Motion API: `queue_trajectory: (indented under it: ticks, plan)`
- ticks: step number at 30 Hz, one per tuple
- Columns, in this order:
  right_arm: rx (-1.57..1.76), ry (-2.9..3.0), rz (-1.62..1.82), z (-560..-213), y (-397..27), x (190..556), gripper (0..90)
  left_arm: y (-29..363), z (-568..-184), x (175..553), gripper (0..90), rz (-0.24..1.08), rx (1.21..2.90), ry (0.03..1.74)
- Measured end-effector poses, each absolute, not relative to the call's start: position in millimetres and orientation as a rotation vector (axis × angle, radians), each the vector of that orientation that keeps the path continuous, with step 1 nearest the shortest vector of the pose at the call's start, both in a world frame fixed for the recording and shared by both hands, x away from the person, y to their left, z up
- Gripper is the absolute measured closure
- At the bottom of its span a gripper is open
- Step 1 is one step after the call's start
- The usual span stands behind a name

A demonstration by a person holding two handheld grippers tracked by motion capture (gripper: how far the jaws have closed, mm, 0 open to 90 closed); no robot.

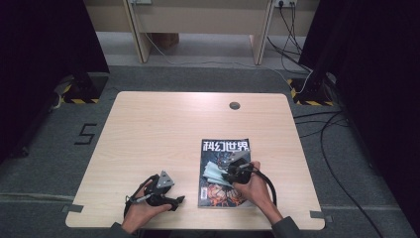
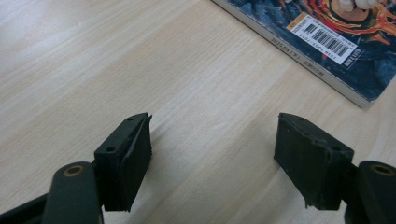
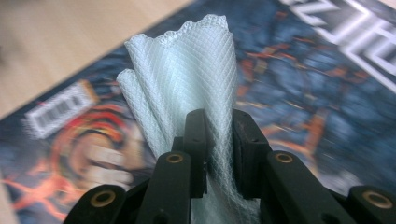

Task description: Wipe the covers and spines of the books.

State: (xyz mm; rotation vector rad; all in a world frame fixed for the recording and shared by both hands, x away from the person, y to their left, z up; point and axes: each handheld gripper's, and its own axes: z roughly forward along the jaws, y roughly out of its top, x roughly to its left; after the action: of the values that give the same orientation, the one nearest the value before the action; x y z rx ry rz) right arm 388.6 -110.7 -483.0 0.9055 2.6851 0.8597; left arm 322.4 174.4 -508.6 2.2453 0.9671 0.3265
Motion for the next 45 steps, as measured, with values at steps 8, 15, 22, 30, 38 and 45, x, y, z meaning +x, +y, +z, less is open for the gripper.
queue_trajectory:
  ticks: [8, 15, 22, 30, 38, 45]
  plan:
    - [0.784, 2.754, 0.895, -484.2, -84.2, 368.6, 78.0, 183.1, -509.4, 326.3, 23.1, 0.342, 2.234, 1.006]
    - [0.827, 2.746, 0.900, -484.2, -98.5, 369.5, 77.9, 186.3, -509.3, 327.0, 22.5, 0.347, 2.235, 1.015]
    - [1.001, 2.647, 0.871, -483.2, -154.4, 374.5, 77.8, 185.7, -509.4, 326.8, 22.3, 0.348, 2.232, 1.019]
    - [1.127, 2.555, 0.843, -481.9, -192.3, 380.4, 77.8, 185.1, -509.8, 326.9, 20.9, 0.347, 2.233, 1.017]
    - [1.021, 2.607, 0.835, -482.0, -165.3, 376.2, 77.8, 183.0, -510.6, 327.9, 17.8, 0.349, 2.230, 1.021]
    - [0.905, 2.694, 0.892, -484.0, -124.8, 364.2, 77.9, 182.9, -510.6, 328.2, 17.1, 0.351, 2.234, 1.019]
